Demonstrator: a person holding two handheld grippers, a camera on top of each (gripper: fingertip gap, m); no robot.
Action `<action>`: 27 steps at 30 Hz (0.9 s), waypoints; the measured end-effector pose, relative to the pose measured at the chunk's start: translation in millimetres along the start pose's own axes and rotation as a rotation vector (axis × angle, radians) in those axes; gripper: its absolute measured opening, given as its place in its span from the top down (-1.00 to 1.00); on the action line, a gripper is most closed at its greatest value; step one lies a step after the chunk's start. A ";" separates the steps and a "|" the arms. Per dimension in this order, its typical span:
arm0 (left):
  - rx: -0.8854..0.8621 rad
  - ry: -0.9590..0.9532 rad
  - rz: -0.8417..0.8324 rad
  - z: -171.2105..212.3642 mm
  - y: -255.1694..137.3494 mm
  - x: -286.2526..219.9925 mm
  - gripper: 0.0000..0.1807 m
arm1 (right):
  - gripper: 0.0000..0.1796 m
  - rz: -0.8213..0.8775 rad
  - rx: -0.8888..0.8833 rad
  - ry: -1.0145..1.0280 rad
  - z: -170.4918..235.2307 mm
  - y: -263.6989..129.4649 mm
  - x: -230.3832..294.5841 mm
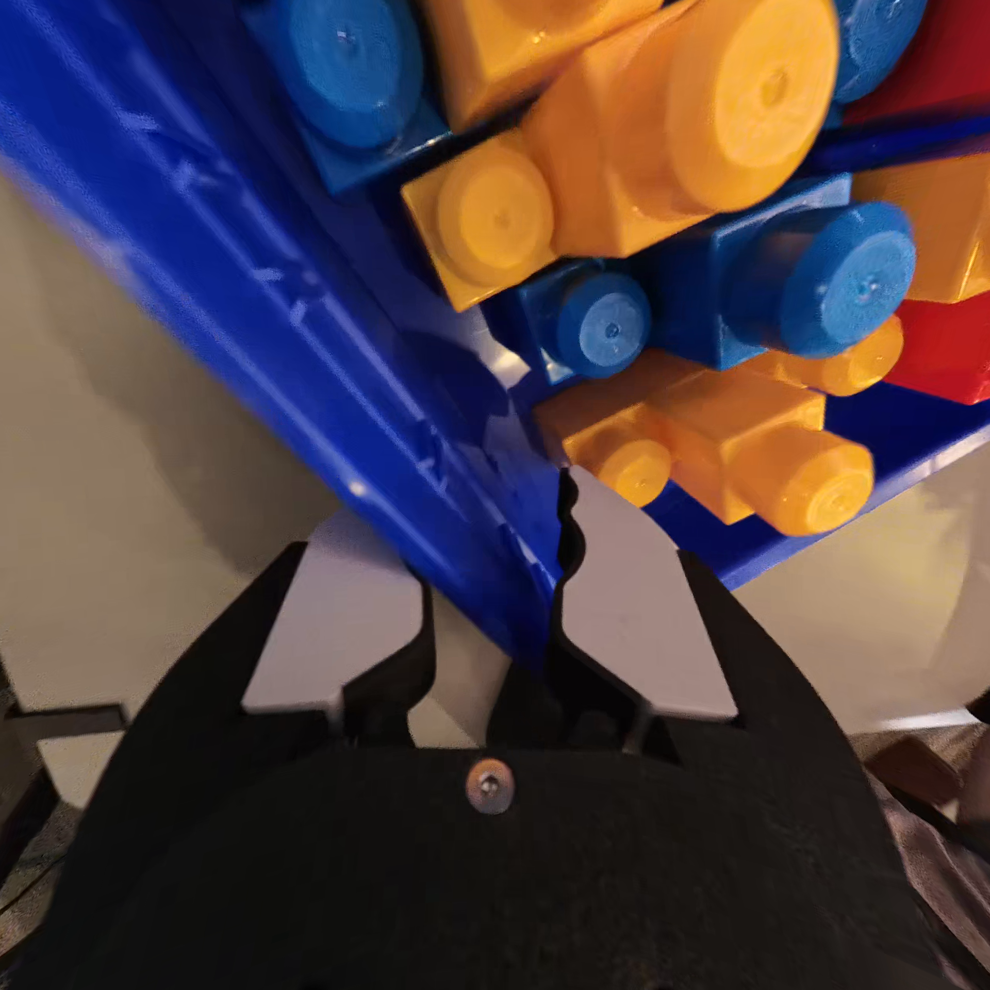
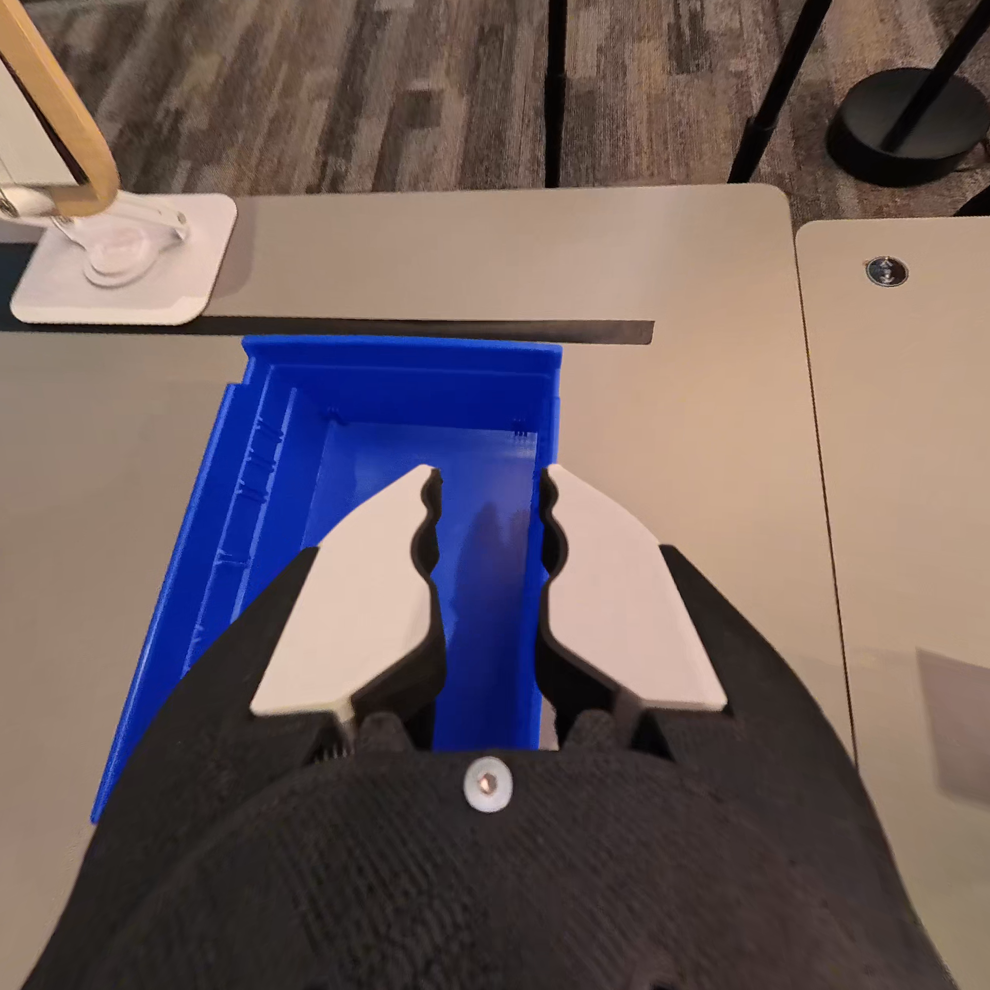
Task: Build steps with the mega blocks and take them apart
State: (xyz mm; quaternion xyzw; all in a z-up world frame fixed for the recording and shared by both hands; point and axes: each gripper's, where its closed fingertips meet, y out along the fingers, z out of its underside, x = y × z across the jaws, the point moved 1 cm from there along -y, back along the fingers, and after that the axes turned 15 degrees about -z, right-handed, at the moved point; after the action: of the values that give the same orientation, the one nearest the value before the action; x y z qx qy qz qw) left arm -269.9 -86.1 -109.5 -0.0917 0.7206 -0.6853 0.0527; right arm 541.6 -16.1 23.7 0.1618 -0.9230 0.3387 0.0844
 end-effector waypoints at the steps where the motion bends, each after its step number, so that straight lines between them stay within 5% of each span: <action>1: 0.012 0.005 -0.003 -1.4 2.8 0.2 0.50 | 0.60 0.005 0.018 -0.016 0.7 3.8 2.7; 8: -0.051 0.022 -0.068 -21.5 6.3 18.8 0.72 | 0.59 0.016 0.130 -0.108 6.7 31.1 20.3; 27: -0.283 0.410 -0.101 -82.1 10.8 6.5 0.78 | 0.59 0.055 0.301 -0.159 32.8 56.4 18.7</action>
State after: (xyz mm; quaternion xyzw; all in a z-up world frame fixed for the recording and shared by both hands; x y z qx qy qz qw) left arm -293.4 -6.6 -115.4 0.0069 0.7996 -0.5834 -0.1422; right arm 502.6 -1.5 -29.9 0.1735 -0.8696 0.4617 -0.0234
